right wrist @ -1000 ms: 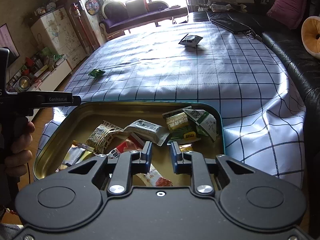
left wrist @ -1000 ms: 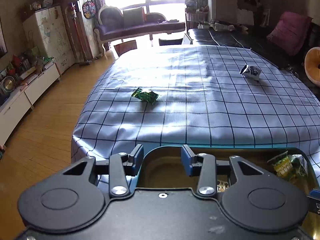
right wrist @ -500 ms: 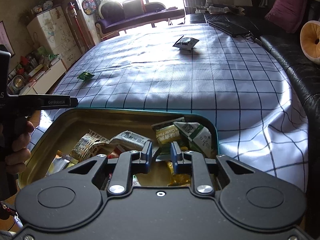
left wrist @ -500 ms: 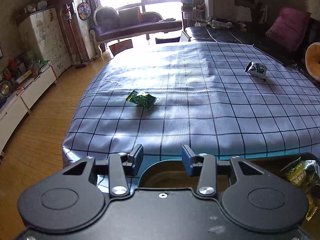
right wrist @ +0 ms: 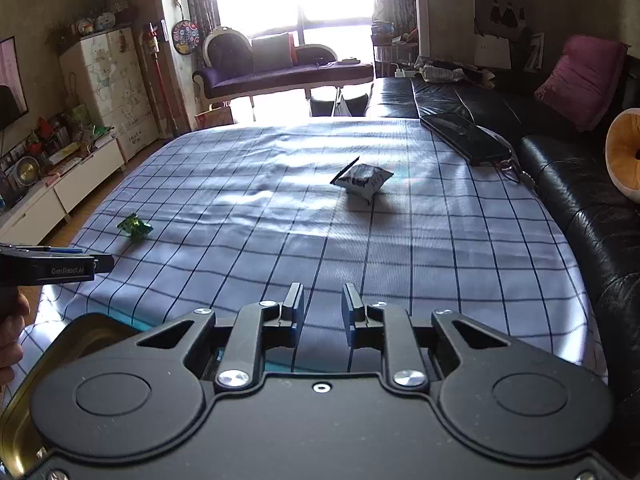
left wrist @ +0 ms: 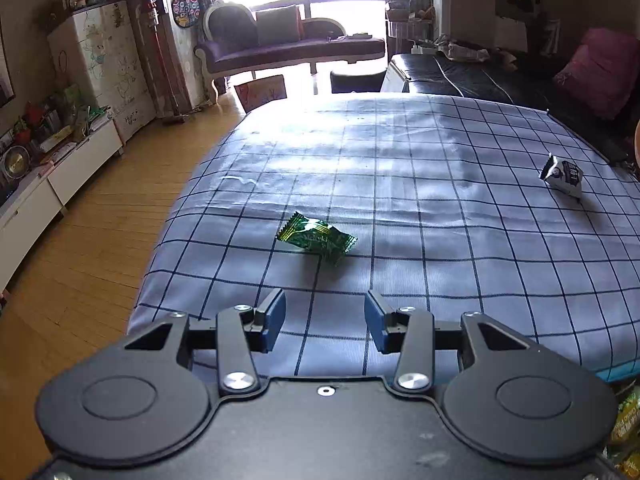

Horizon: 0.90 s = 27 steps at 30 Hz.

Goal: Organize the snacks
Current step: 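Move left gripper to the green candy while right gripper moves toward the black-white packet, then grasp the green candy with the left gripper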

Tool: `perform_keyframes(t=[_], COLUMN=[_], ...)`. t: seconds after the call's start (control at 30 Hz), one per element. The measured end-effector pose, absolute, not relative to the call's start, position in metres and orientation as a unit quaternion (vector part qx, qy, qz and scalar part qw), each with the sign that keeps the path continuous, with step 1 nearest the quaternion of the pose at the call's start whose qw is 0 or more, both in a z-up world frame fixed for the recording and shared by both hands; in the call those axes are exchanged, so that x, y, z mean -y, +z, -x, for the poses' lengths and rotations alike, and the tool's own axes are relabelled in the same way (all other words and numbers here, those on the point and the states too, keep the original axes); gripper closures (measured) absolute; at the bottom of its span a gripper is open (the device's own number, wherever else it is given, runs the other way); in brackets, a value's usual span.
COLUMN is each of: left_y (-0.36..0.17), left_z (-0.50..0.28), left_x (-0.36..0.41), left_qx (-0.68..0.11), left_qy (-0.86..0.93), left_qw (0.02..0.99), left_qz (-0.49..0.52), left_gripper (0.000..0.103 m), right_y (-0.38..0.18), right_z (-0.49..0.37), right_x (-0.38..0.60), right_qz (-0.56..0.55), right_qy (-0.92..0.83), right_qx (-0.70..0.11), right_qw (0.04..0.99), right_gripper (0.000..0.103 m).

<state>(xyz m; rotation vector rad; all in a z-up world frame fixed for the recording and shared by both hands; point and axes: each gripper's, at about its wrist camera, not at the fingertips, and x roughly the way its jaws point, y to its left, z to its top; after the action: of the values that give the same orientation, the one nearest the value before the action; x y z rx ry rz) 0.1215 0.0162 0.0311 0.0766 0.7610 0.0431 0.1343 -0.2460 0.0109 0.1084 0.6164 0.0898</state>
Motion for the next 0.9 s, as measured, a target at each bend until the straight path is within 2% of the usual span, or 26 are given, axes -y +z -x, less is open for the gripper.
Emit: perform_keyframes(t=[0.4,0.57,0.73,0.9], left_y=[0.014,0.012,0.013,0.012], left_z=[-0.189,-0.201,-0.206,-0.218], left_x=[-0.035,-0.041,-0.044,-0.039], left_qx=[-0.417,-0.422,-0.412,-0.406], left_qy=[0.046,0.042,0.041,0.033], left_qw=[0.908,0.905,0.909,0.912], left_qz=[0.015,0.03,0.044,0.046], left_gripper=[0.058,0.054,0.055,0.058], right_y=[-0.006,-0.02,-0.032,-0.033], right_z=[-0.214,-0.24,-0.249,-0.244], right_x=[0.26,0.271,0.279,0.272], right_qz=[-0.039,-0.061,-0.092,-0.072], right_qy=[0.017,-0.015,-0.035,-0.045], right_qx=[-0.272,-0.291,-0.301,-0.285], right_qw=[0.961,0.955,0.949,0.955], right_gripper=[0.073,0.073,0.073,0.069])
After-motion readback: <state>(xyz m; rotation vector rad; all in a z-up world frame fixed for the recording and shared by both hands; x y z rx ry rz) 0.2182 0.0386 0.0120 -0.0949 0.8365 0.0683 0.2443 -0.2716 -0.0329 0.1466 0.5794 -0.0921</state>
